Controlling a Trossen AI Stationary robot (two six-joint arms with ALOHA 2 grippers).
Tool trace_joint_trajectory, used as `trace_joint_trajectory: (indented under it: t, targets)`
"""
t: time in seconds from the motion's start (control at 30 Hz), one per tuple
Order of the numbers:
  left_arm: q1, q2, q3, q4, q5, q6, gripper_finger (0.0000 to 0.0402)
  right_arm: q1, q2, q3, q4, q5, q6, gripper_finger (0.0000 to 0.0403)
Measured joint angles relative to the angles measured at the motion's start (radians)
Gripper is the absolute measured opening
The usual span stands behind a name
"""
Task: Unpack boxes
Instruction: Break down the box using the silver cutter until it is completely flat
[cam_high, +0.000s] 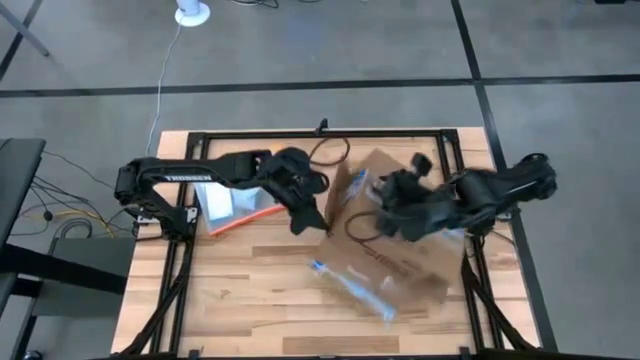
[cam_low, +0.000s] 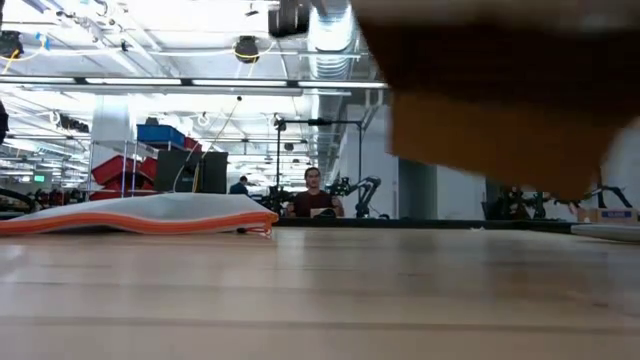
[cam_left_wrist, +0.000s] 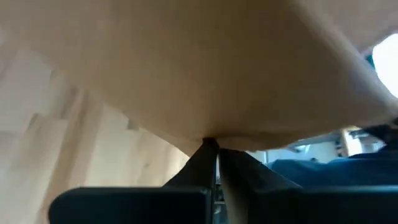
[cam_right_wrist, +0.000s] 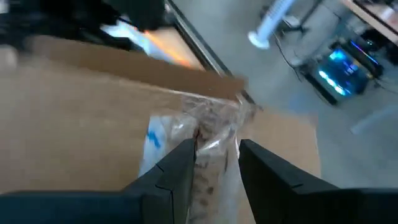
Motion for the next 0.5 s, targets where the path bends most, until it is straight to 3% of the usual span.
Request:
trace_joint_trajectory:
  t: [0.1, 0.27, 0.5]
  targets:
    - [0.003, -0.006, -0.088, 0.044, -0.009, 0.008, 0.0, -0.033, -0.001, -0.128, 0.017, -0.066, 0.056, 0.0118]
    - [0.002, -0.002, -0.232, 0.024, -0.092, 0.028, 0.0, -0.054, -0.001, -0.339, 0.23, -0.176, 0.08, 0.0118]
    - [-0.018, -0.006, -0.379, -0.015, -0.116, 0.1, 0.0008, -0.054, 0.003, -0.495, 0.47, -0.314, 0.028, 0.0118]
